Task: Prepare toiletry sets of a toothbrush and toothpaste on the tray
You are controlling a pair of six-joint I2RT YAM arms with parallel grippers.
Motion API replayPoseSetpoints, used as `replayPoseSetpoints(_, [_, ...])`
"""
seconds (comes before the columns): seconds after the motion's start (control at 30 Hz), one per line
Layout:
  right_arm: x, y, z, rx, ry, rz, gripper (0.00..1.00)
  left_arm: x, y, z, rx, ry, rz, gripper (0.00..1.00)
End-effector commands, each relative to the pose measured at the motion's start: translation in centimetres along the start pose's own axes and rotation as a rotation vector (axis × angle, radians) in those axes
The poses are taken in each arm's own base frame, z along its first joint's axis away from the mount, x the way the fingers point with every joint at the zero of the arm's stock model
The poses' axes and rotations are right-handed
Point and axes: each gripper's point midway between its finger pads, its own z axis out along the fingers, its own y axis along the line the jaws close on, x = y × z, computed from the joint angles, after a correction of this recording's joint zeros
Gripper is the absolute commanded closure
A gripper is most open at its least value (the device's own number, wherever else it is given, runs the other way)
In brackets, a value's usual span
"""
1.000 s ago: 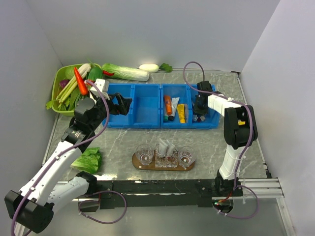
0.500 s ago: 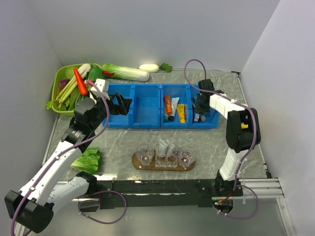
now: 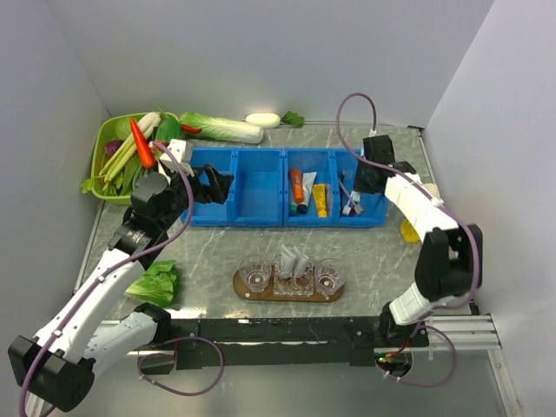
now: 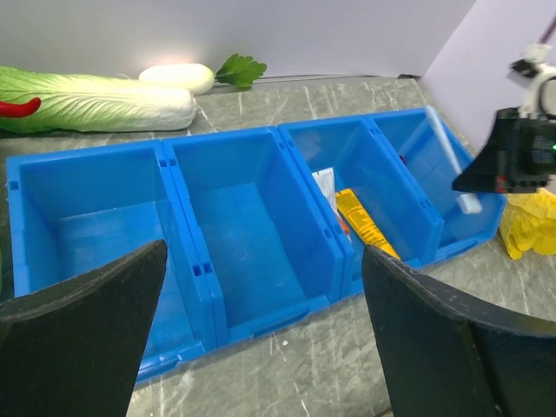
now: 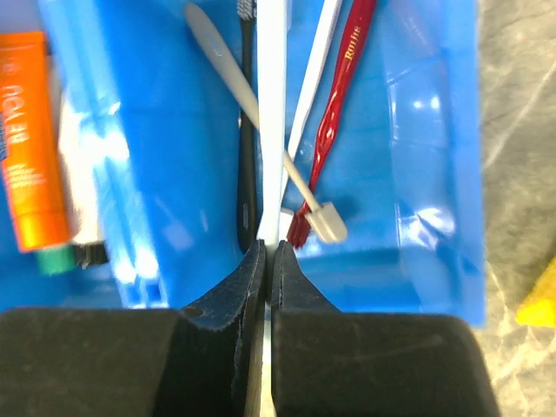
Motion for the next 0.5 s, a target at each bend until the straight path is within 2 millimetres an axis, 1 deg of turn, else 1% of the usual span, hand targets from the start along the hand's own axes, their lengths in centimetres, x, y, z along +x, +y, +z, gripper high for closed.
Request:
replayPoseSetpoints(0.0, [-0.8,-0.1,-4.9,-0.043,-0.086,-0.045,1.0,-0.7,-1.0,0.1,0.046,-0.024,0.002,0.01])
replayPoseSetpoints(0.03, [-1.1,0.1,-6.6,-0.067,-0.121,-0.054,1.0,-0.7,-1.0,0.1,0.047,-0.023,-0.001,0.01])
replayPoseSetpoints(0.07, [-1.0,0.2,-7.5,-0.078,-0.128,-0.073,1.0,-0.7,-1.1,0.1,0.051,-0.021,-0.002,0.01])
replayPoseSetpoints(0.1, [-0.8,0.9,-8.6,-0.101,-0.144,-0.097,1.0,-0.7,-1.2,0.1,0.053,-0.02,-0.011,0.01])
replayPoseSetpoints(0.13, [-1.2,1.3,-10.5,-0.128,-0.19,-0.113,1.0,-0.9,-1.4,0.2,0.061,-0.021,-0.017,0.01])
replayPoseSetpoints(0.17, [-0.9,1.7,-11.5,-0.145,-0.201,-0.148,1.0,-1.0,-1.7,0.2,0.076,-0.018,-0.023,0.01])
replayPoseSetpoints(0.2, [-0.8,2.4,-12.5,-0.17,-0.218,-0.174,1.0,-1.0,-2.0,0.2,0.084,-0.016,-0.046,0.01])
replayPoseSetpoints(0.23, [-0.6,4.1,-14.6,-0.225,-0.255,-0.23,1.0,-1.5,-2.5,0.3,0.1,-0.022,-0.06,0.01])
replayPoseSetpoints(0.27, [0.0,4.6,-15.6,-0.241,-0.252,-0.259,1.0,-1.9,-3.3,0.2,0.139,-0.021,-0.075,0.01])
replayPoseSetpoints(0.3, [0.0,5.2,-16.8,-0.26,-0.273,-0.283,1.0,-2.2,-4.1,0.1,0.163,-0.018,-0.117,0.01])
replayPoseSetpoints(0.33, [0.8,6.8,-18.4,-0.311,-0.284,-0.327,1.0,-3.0,-4.8,0.1,0.187,-0.024,-0.141,0.02])
replayPoseSetpoints(0.37, [1.2,7.4,-19.3,-0.332,-0.29,-0.346,1.0,-3.3,-6.0,-0.1,0.228,-0.021,-0.164,0.02])
replayPoseSetpoints(0.4, [1.7,7.7,-20.2,-0.342,-0.288,-0.37,1.0,-4.2,-6.9,-0.4,0.248,-0.032,-0.211,0.02])
replayPoseSetpoints(0.43, [2.6,8.9,-21.3,-0.384,-0.287,-0.407,1.0,-4.5,-7.6,-0.5,0.265,-0.036,-0.231,0.02])
replayPoseSetpoints(0.47, [3.2,9.6,-21.9,-0.408,-0.282,-0.427,1.0,-4.8,-9.2,-0.9,0.304,-0.039,-0.262,0.01])
